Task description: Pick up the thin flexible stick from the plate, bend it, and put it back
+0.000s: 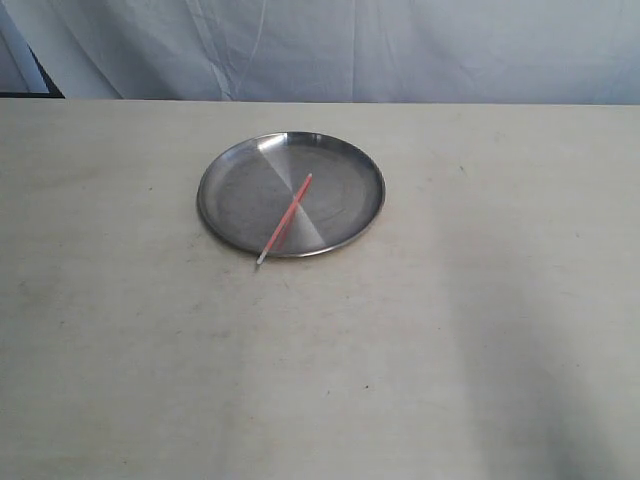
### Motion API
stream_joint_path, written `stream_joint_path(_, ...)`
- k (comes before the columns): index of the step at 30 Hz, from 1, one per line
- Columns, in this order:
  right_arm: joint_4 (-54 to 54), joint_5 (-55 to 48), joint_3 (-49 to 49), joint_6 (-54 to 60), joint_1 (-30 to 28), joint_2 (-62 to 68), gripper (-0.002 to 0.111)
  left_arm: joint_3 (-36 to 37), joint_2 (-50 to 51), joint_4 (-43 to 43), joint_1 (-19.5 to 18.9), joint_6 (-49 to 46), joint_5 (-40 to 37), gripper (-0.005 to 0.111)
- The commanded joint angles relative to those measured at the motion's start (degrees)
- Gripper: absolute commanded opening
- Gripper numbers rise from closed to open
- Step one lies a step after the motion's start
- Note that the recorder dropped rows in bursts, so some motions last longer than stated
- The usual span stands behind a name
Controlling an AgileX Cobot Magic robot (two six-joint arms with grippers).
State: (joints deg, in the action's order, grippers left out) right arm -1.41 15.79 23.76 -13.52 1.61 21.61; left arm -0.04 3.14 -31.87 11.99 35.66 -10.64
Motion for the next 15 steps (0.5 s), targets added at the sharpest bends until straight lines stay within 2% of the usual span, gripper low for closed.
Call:
stream_joint_path(1, -4.7, -26.7, 14.9, 2.7, 0.2, 22.4, -0.001, 0.0, -0.5, -0.4, 0.2, 0.0, 0.2, 0.0)
stream_joint_path(3, -3.9, -36.5, 23.5, 5.8, 2.3, 34.3, -0.001, 0.0, -0.5, -0.4, 0.2, 0.0, 0.2, 0.0)
stream_joint_path(11, 3.4, -58.1, 55.7, 7.9, 16.7, 75.5, -0.001, 0.0, -0.5, -0.4, 0.2, 0.0, 0.2, 0.0)
stream_joint_path(15, 10.3, -67.0, 70.0, 7.8, 21.3, 91.5, -0.001, 0.0, -0.5, -0.4, 0.2, 0.0, 0.2, 0.0)
